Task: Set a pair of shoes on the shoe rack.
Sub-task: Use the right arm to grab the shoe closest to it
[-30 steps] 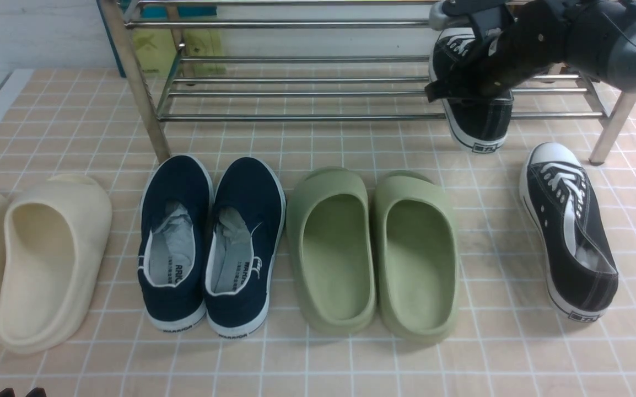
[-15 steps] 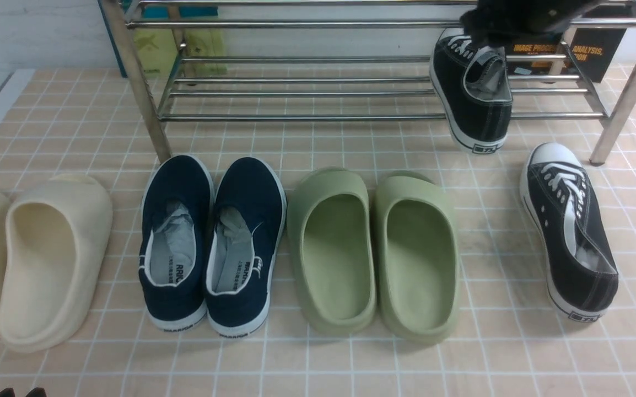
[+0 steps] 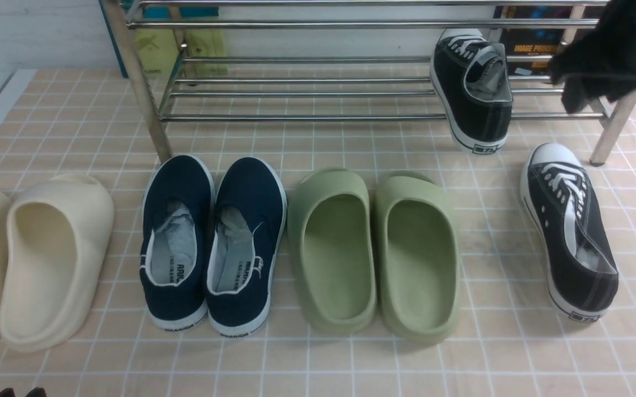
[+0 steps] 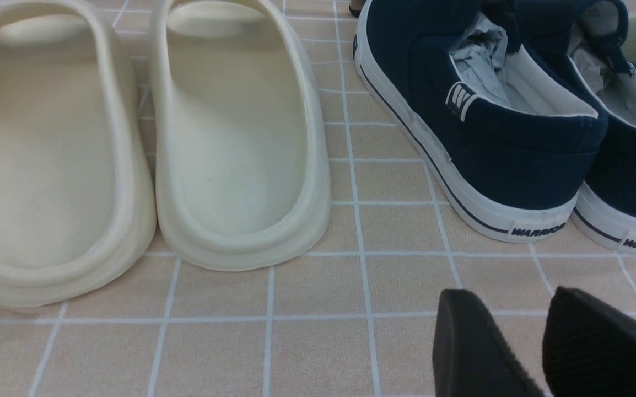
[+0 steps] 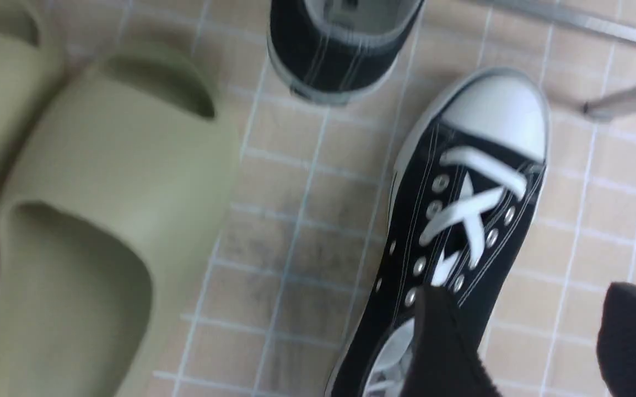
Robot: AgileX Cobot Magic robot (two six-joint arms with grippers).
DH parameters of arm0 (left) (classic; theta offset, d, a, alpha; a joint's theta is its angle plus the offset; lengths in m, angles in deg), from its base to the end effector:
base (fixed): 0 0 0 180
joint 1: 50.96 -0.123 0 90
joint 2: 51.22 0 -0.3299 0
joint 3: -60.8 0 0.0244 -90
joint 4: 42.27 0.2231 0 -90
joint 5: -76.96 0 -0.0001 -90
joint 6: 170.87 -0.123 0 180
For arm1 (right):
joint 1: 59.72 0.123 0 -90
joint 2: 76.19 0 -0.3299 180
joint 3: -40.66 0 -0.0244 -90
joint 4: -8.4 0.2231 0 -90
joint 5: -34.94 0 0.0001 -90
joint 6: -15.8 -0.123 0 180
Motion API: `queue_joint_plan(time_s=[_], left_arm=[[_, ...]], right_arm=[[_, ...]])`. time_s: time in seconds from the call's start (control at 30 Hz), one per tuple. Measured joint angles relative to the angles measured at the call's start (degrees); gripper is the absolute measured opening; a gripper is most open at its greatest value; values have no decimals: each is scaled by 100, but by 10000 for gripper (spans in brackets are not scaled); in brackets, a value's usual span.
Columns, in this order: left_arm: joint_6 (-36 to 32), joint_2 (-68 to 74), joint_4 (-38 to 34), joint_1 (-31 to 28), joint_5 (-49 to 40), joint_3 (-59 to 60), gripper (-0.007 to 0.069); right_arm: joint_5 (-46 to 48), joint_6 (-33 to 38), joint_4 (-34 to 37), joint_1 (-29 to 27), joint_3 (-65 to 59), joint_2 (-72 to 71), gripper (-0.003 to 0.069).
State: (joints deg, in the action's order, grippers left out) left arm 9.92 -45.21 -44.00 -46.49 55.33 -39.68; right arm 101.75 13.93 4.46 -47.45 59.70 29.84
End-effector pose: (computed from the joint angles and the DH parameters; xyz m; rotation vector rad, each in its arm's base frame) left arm 0.0098 -0.0021 0.1629 0.0415 1.8707 -0.0931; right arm 0.3601 0.0704 0.3660 -0.2594 2.6669 -0.0157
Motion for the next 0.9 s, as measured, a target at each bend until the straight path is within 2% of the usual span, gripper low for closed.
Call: queue_joint_plan(time_s=[0.13,0.3,0.47,0.73,0.8,0.9], left_arm=[[0,0,0,0,0,0,239],[0,0,0,0,0,0,239],[0,0,0,0,0,0,239],[0,0,0,0,0,0,239],[0,0,0,0,0,0,239],[0,0,0,0,0,0,239]], right_arm=[[-744,-71,41,-10,-1475,17,370],[-1799,-357,87,-10,-2454,17,355],[-2545,-485,49,-10,-2904,192,269],[-2366,-485,-236,-10,-2960,344,29],[-2135,-485,-401,-15,-2930,190,-2],[-1821,-485,-454,-21,-2839,-108,-6]])
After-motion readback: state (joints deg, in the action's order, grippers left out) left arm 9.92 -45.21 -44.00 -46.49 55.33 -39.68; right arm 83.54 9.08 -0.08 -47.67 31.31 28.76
